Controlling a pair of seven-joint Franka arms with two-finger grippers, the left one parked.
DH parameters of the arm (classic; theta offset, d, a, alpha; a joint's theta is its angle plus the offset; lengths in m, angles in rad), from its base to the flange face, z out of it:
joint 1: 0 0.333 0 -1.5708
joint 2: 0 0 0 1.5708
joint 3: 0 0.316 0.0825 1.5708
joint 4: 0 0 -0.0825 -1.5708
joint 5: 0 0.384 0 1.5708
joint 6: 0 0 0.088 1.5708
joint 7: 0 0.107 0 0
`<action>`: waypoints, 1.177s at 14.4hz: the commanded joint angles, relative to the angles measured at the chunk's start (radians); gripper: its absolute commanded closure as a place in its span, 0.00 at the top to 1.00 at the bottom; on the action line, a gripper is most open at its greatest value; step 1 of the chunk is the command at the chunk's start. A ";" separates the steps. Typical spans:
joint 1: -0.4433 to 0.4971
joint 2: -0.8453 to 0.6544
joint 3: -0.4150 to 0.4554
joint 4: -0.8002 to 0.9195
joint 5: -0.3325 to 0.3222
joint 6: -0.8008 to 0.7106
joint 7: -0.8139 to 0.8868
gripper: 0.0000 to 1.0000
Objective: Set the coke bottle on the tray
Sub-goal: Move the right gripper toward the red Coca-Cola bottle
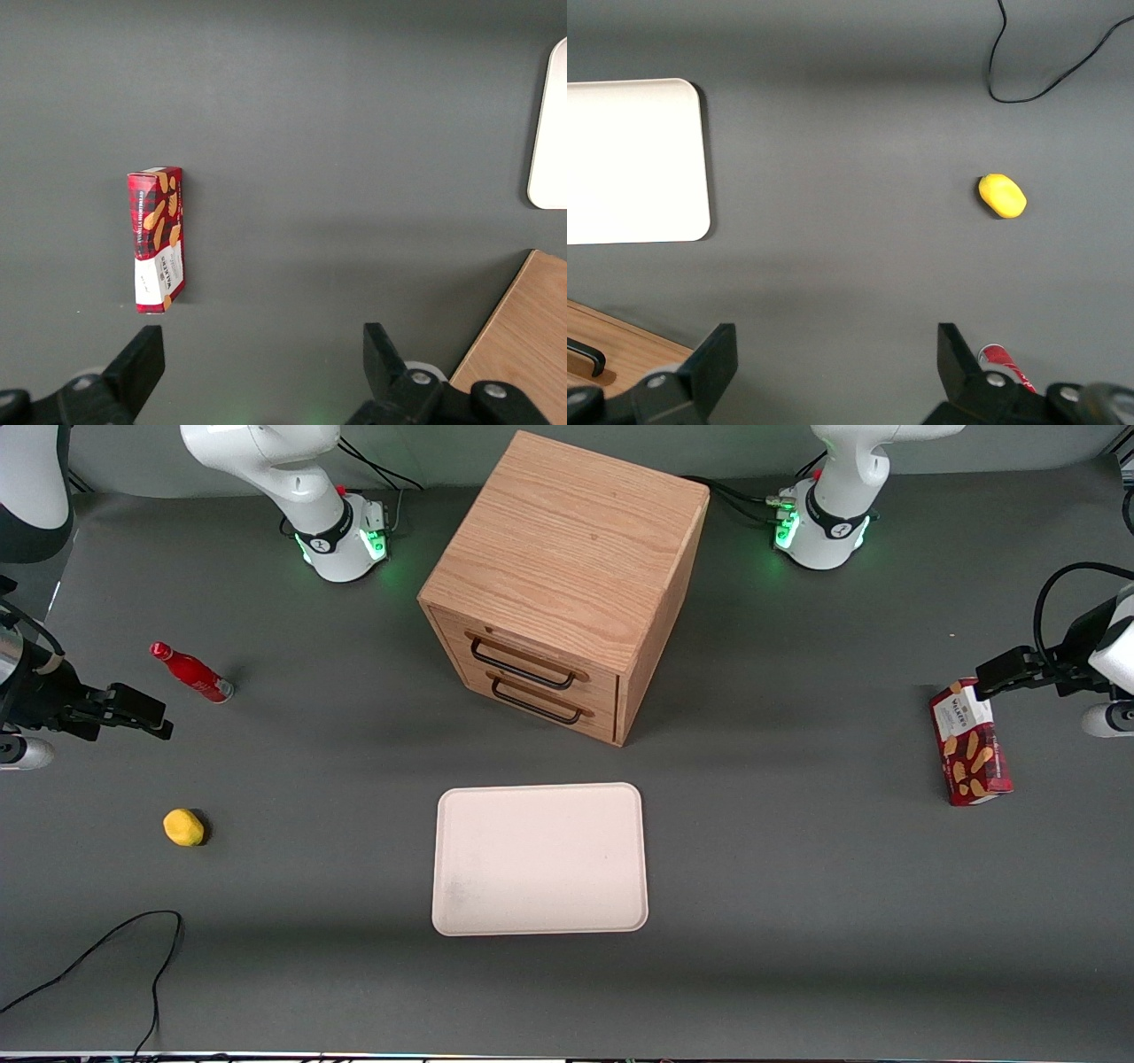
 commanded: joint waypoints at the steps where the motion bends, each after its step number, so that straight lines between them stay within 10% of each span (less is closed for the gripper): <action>1: 0.003 0.009 0.001 0.026 0.018 -0.029 0.028 1.00; 11: -0.008 -0.205 -0.112 -0.359 -0.041 0.060 -0.171 1.00; 17: -0.017 -0.440 -0.226 -0.779 -0.216 0.317 -0.293 1.00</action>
